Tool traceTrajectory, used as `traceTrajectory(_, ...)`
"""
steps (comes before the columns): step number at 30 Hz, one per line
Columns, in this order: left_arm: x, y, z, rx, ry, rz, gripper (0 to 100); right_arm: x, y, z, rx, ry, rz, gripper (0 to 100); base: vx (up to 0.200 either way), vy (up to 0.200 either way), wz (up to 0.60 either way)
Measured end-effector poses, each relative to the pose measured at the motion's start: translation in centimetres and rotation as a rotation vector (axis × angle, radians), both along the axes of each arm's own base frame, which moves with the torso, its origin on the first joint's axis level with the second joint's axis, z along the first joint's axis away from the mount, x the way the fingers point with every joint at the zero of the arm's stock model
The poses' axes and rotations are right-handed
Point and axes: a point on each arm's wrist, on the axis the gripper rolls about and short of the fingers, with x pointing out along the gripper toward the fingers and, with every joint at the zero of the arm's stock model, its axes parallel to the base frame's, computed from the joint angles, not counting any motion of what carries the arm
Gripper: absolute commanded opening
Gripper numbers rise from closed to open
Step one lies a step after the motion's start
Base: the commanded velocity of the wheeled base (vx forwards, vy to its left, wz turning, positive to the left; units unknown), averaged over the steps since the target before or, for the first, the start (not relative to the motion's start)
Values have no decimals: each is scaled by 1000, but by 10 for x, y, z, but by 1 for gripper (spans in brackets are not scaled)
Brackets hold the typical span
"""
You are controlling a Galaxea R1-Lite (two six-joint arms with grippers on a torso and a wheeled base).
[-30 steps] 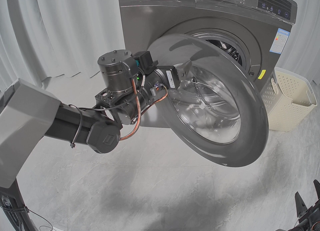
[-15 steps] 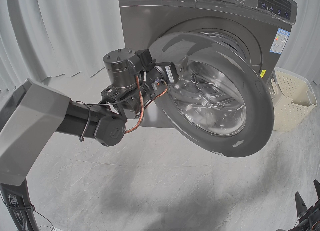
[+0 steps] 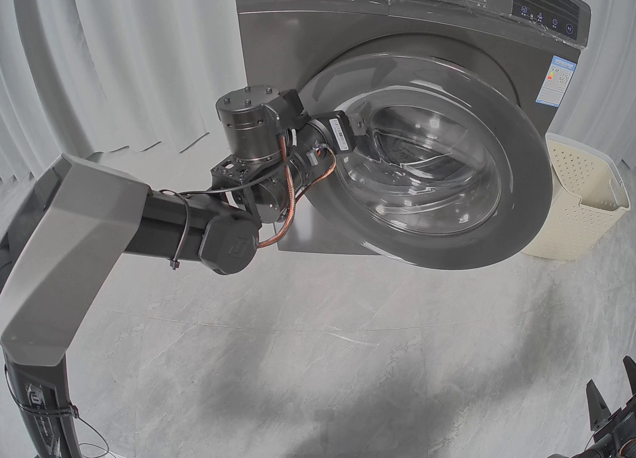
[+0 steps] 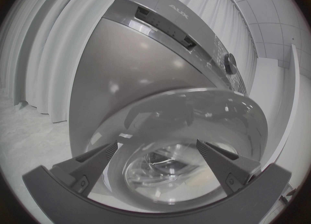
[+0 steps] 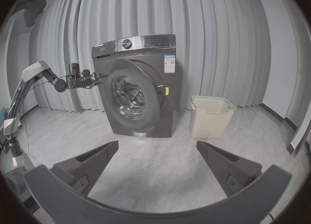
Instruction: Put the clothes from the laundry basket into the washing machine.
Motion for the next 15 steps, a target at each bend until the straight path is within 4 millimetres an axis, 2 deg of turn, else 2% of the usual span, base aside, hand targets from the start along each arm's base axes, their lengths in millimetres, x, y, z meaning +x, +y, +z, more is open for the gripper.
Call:
traceTrajectory(8, -21, 7, -19, 60, 79, -25, 100, 0, 0, 0, 0, 0, 0, 100, 0, 0, 0)
traceTrajectory(15, -70, 28, -44, 145, 182, -65, 100, 0, 0, 0, -1, 0, 0, 100, 0, 0, 0)
